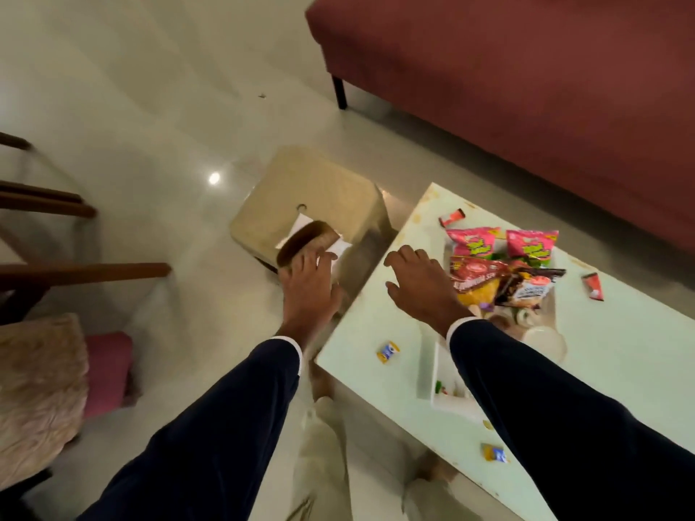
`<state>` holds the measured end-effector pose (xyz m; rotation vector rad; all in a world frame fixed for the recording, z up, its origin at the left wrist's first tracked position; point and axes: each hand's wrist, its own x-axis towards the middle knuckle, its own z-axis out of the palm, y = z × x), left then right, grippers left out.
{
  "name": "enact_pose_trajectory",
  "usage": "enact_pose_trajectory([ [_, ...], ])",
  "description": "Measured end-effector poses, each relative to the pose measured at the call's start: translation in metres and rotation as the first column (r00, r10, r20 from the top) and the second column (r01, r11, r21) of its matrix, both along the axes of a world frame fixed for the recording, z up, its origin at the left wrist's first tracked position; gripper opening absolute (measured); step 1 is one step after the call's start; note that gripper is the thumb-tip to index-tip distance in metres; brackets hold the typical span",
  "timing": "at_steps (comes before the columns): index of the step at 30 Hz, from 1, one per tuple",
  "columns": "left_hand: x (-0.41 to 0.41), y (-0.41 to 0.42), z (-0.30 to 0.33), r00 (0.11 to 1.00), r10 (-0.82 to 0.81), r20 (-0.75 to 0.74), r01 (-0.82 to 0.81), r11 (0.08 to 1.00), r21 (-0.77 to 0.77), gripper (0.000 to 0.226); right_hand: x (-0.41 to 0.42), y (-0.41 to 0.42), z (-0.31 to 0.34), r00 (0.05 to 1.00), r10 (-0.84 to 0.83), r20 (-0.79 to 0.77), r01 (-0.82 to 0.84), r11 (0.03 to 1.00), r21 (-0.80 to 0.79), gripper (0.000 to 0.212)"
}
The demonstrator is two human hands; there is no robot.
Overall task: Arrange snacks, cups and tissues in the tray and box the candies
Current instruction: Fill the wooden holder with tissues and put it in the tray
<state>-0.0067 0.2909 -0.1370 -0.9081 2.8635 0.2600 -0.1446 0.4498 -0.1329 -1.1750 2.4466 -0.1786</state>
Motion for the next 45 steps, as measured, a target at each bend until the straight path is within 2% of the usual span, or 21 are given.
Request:
enact_pose_trajectory([
  [3,0.001,-0.045,-0.015,0.999,0.038,-0.003,-0.038,0.999,0.025,0.058,0.008,-0.050,-0.014,0.999,0.027,0.023,-0.028,1.000,0.013,0.044],
  [6,0.001,-0.082,-0.033,0.990,0.139,-0.008,-0.136,0.977,0.164,0.075,0.012,-0.092,-0.022,0.991,-0.047,0.128,0.054,0.997,-0.050,0.049],
  [9,0.003,-0.111,-0.047,0.994,0.111,0.000,-0.107,0.949,0.298,0.087,0.012,-0.133,-0.025,0.988,-0.049,0.148,0.059,0.996,-0.063,0.055],
  [12,0.008,-0.129,-0.060,0.999,0.047,0.003,-0.045,0.945,0.325,0.080,0.013,-0.165,-0.029,0.994,-0.011,0.105,0.017,0.998,-0.054,0.047],
  [17,0.010,-0.147,-0.072,1.000,0.017,-0.003,-0.015,0.923,0.385,0.055,0.015,-0.192,-0.038,1.000,0.023,0.018,-0.024,0.996,0.081,0.029],
  [23,0.013,-0.156,-0.071,0.993,0.100,-0.065,-0.052,0.853,0.520,0.057,0.010,-0.193,-0.037,0.999,0.037,0.010,-0.038,0.999,0.037,0.026],
  [25,0.013,-0.164,-0.068,0.965,0.224,-0.136,-0.081,0.749,0.657,0.058,0.007,-0.193,-0.028,0.998,-0.024,0.054,0.026,0.999,-0.035,0.023],
  [28,0.010,-0.184,-0.056,0.878,0.454,-0.153,-0.031,0.371,0.928,0.056,-0.001,-0.194,-0.011,0.955,-0.093,0.282,0.155,0.966,-0.208,0.020],
  [29,0.009,-0.190,-0.051,0.858,0.493,-0.144,-0.010,0.297,0.955,0.055,-0.002,-0.195,-0.005,0.928,-0.105,0.357,0.214,0.936,-0.280,0.020],
  [31,0.008,-0.202,-0.041,0.815,0.564,-0.134,-0.006,0.240,0.971,0.049,-0.004,-0.199,0.003,0.881,-0.189,0.433,0.378,0.832,-0.406,0.027],
  [33,0.011,-0.213,-0.035,0.751,0.648,-0.125,-0.029,0.222,0.975,0.042,-0.007,-0.202,0.002,0.806,-0.370,0.462,0.571,0.691,-0.443,0.038],
  [35,0.018,-0.224,-0.035,0.692,0.713,-0.114,-0.069,0.222,0.973,0.039,-0.010,-0.200,-0.011,0.718,-0.506,0.478,0.688,0.624,-0.372,0.041],
  [37,0.028,-0.232,-0.038,0.665,0.741,-0.092,-0.113,0.221,0.969,0.044,-0.011,-0.196,-0.032,0.710,-0.563,0.422,0.681,0.702,-0.208,0.039],
  [39,0.039,-0.237,-0.043,0.663,0.746,-0.065,-0.158,0.224,0.962,0.047,-0.007,-0.194,-0.054,0.773,-0.538,0.335,0.584,0.811,-0.045,0.039],
  [41,0.050,-0.239,-0.048,0.658,0.751,-0.050,-0.187,0.227,0.956,0.044,-0.001,-0.198,-0.069,0.843,-0.474,0.254,0.477,0.877,0.052,0.041],
  [45,0.066,-0.245,-0.053,0.666,0.744,-0.049,-0.206,0.247,0.947,0.039,0.011,-0.215,-0.087,0.923,-0.381,0.057,0.371,0.919,0.135,0.057],
])
